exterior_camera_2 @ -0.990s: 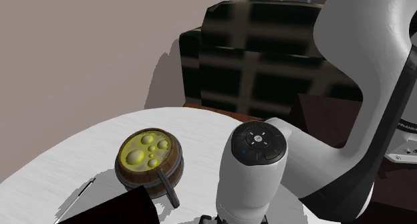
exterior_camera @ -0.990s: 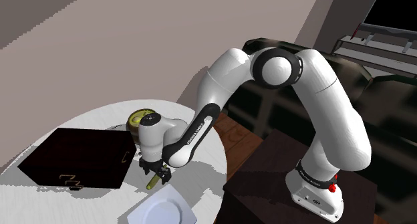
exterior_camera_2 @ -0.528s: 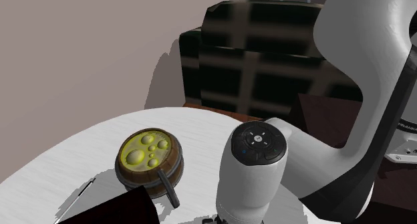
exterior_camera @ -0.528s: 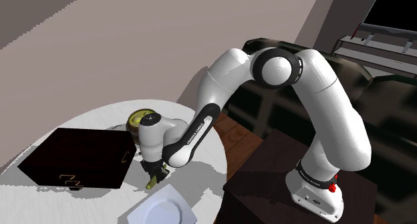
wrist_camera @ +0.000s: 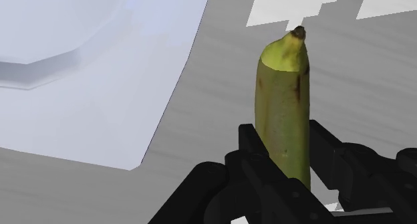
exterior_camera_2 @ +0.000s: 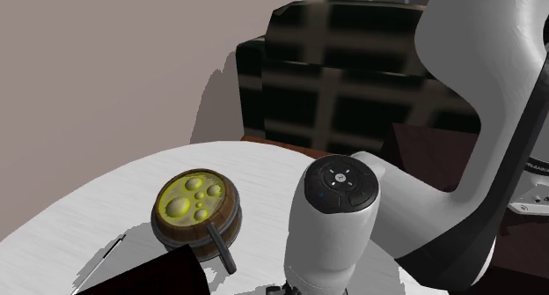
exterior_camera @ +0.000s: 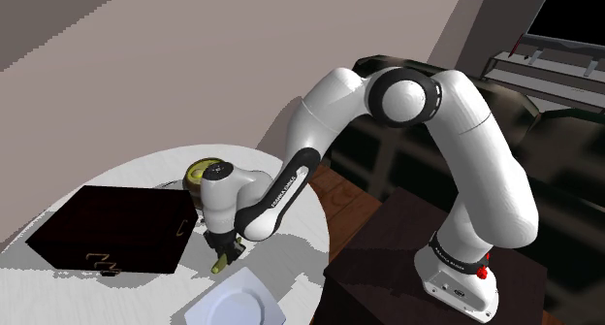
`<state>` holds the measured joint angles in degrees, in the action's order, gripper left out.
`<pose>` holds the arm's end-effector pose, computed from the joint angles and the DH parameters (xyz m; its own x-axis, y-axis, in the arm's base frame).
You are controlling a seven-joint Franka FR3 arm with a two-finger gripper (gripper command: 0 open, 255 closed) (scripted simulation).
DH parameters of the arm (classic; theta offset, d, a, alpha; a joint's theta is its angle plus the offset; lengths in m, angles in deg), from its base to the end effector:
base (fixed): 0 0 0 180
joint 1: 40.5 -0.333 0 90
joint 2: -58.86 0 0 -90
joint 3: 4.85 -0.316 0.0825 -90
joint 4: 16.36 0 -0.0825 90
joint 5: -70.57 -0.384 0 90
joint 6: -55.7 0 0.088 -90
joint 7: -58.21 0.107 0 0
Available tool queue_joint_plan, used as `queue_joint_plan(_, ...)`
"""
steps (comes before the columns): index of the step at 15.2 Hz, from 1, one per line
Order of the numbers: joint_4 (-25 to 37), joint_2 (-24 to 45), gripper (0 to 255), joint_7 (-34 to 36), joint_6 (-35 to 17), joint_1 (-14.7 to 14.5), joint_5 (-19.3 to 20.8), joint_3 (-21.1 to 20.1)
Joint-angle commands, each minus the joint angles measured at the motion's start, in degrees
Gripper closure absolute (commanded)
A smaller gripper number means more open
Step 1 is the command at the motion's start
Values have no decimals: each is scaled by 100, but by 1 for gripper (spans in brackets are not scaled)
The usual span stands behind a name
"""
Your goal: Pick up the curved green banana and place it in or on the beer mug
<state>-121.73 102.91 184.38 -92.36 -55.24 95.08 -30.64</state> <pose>0.4947 0.4122 0.1489 0.3066 -0.9465 -0.1008 -0.9518 -0.3038 -0.0420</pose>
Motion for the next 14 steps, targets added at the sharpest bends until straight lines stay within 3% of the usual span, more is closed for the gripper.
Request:
queue_joint_plan(1, -40, -111, 255, -15, 73, 38, -45, -57)
queue_joint_plan(14, -194, -863, 255, -221, 675, 355, -437, -478)
